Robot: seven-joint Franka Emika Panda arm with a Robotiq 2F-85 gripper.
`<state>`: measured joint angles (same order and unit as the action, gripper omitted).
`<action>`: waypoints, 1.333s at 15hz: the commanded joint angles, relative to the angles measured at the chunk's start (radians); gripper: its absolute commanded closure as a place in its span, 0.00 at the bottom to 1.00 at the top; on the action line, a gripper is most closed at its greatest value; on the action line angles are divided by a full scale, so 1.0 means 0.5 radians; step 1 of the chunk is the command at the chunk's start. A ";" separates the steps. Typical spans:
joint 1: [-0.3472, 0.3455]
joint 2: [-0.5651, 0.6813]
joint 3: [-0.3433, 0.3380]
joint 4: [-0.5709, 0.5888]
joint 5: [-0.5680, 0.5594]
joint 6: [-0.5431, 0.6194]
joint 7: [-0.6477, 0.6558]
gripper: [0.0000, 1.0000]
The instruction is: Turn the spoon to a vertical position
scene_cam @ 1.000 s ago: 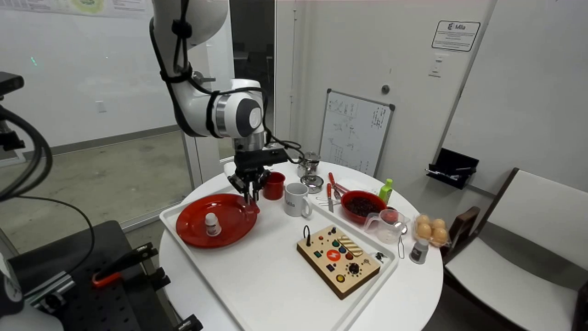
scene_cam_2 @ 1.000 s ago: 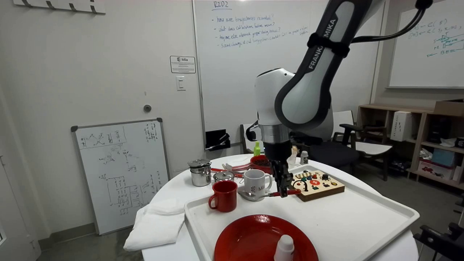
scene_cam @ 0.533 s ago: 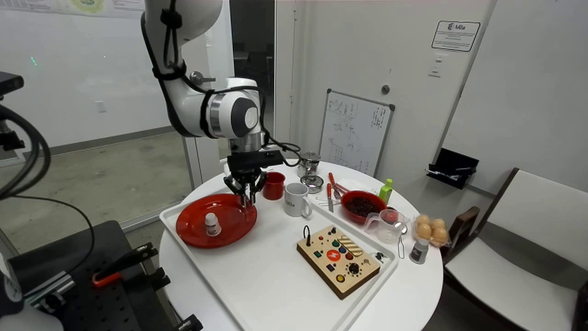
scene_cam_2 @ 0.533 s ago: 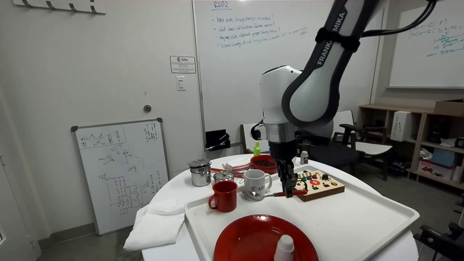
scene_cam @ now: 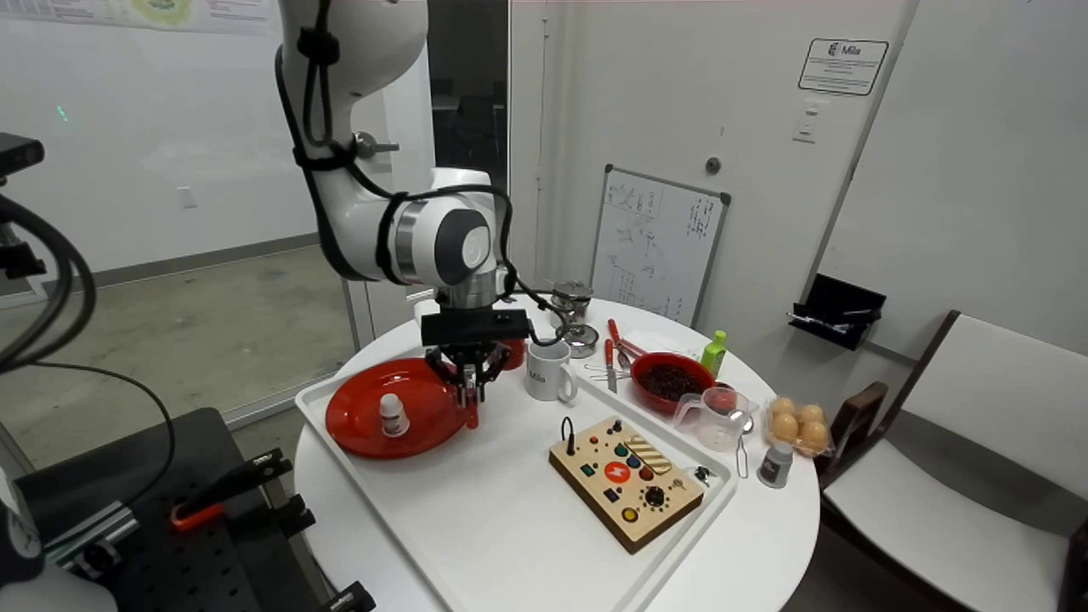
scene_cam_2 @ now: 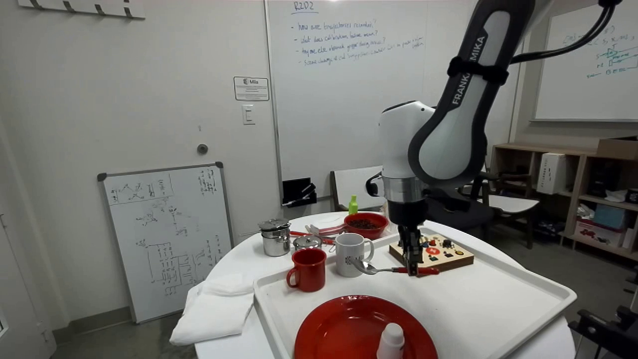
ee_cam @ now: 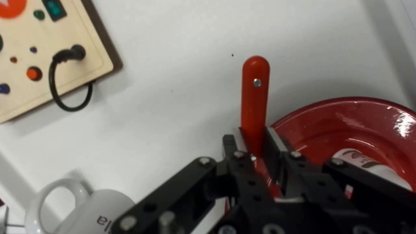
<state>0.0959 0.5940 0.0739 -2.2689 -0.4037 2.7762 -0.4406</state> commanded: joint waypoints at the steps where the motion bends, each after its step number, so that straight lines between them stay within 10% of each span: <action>1: 0.035 0.034 -0.117 -0.105 -0.003 0.182 0.239 0.88; 14: 0.286 0.302 -0.365 0.035 0.229 0.313 0.996 0.88; 20: 0.182 0.438 -0.317 0.170 0.382 0.302 1.004 0.88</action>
<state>0.2059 0.7636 -0.0977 -2.2275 -0.2587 2.9143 0.0619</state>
